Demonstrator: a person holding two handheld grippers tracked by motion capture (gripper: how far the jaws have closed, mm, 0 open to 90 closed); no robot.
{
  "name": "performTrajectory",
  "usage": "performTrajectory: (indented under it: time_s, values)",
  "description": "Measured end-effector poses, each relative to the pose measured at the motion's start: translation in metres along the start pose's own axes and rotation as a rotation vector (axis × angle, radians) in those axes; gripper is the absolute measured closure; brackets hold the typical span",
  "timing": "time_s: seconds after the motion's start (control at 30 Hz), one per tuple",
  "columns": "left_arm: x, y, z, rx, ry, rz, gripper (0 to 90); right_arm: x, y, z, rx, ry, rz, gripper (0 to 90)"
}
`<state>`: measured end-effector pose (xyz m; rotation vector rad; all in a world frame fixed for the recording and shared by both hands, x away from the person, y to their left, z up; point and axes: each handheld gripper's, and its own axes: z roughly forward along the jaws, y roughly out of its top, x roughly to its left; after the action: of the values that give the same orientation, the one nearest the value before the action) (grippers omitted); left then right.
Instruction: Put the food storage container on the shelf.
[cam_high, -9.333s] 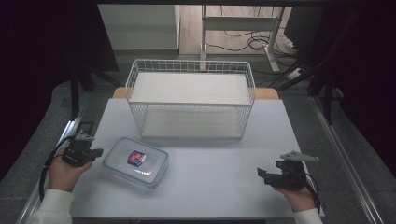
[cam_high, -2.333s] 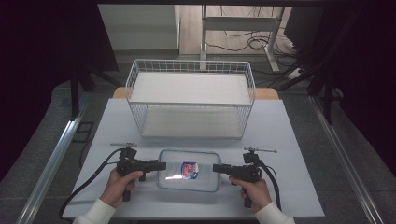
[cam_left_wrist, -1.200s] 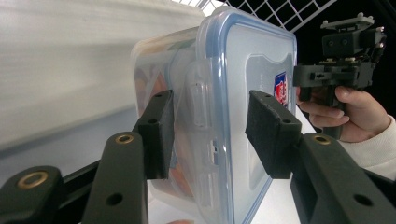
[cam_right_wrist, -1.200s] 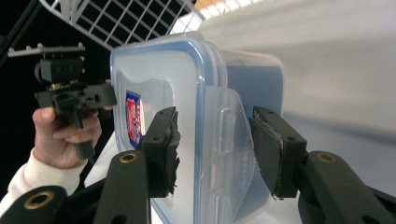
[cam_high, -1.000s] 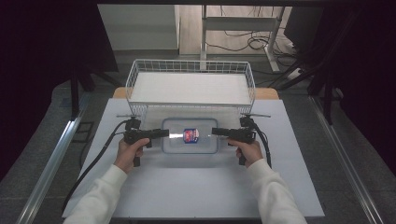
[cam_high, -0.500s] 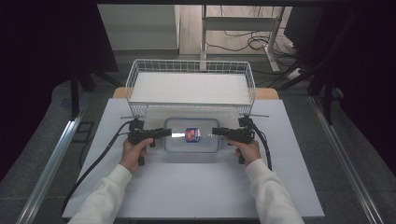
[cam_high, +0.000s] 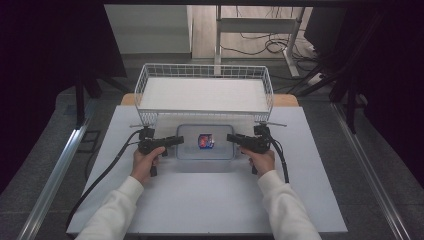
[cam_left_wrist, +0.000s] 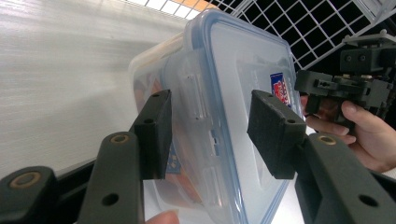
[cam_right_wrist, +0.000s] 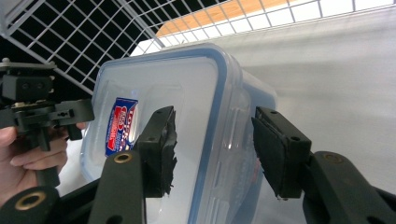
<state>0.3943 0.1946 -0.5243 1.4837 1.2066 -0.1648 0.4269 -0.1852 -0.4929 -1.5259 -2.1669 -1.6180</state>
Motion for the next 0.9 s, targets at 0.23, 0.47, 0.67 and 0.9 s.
performTrajectory:
  time_s: [0.23,0.47,0.67,0.9]
  values:
    - [0.000,-0.001,0.002,-0.019,-0.007,-0.008,36.7,0.002,-0.001,0.002,-0.005,-0.024,0.000,39.5]
    - [-0.009,-0.002,-0.010,-0.016,0.008,0.048,30.3,0.012,-0.004,-0.004,0.012,-0.062,0.006,22.2]
    - [-0.026,-0.010,-0.032,-0.007,0.076,0.156,26.5,0.045,-0.016,-0.030,-0.028,-0.089,-0.088,18.8]
    - [-0.042,-0.027,-0.051,0.037,0.116,0.244,25.6,0.068,-0.043,-0.049,0.042,-0.118,-0.272,34.3]
